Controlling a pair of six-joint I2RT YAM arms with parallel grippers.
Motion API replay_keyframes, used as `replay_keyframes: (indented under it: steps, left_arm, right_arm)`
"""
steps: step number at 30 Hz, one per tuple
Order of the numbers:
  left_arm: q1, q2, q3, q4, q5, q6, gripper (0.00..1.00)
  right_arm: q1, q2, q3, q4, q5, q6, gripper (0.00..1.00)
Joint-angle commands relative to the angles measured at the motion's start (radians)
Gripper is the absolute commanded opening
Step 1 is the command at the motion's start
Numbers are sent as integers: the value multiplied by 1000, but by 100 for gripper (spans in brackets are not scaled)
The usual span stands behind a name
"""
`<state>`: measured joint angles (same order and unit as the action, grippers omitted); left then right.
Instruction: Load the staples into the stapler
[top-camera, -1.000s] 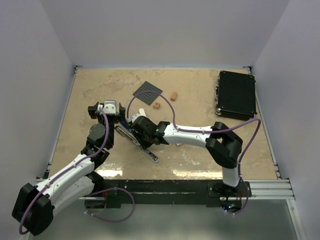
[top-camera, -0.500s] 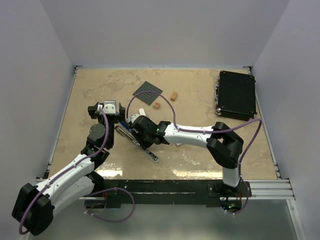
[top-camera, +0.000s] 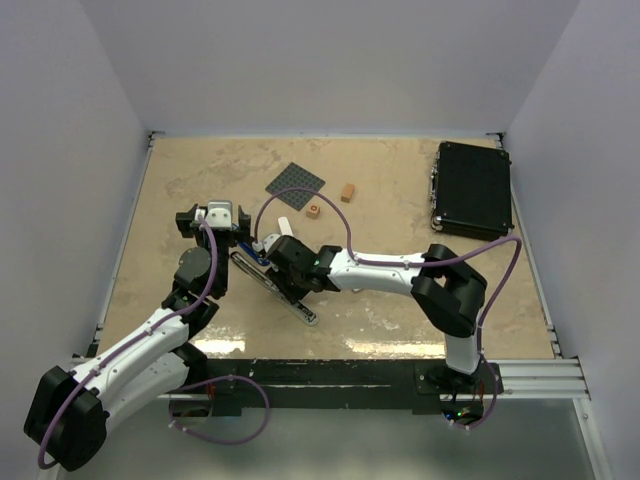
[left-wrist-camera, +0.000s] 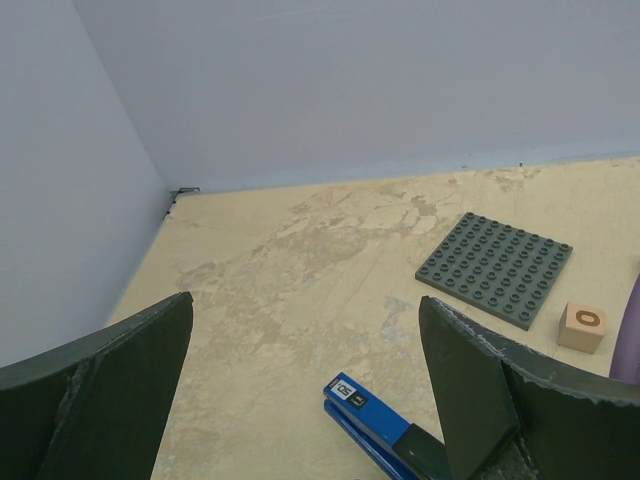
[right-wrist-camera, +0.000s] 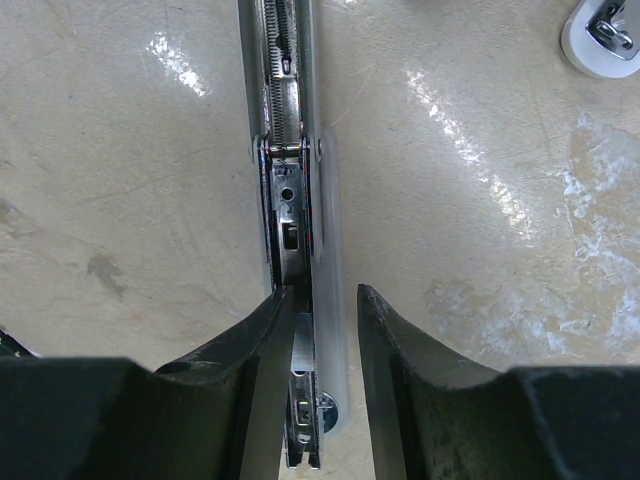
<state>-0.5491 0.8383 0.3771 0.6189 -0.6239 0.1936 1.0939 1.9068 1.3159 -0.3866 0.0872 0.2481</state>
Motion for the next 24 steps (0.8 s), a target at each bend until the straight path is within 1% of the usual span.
replay_keyframes:
  steps: [1, 16, 24]
  left_arm:
    - [3, -7, 13, 41, 9, -23, 100]
    - [3, 7, 14, 41, 10, -31, 100]
    - [3, 24, 16, 36, 18, -48, 100]
  right_arm:
    - [1, -26, -35, -3, 16, -17, 36]
    - [1, -121, -164, -40, 32, -9, 36]
    - [1, -179, -191, -54, 29, -13, 36]
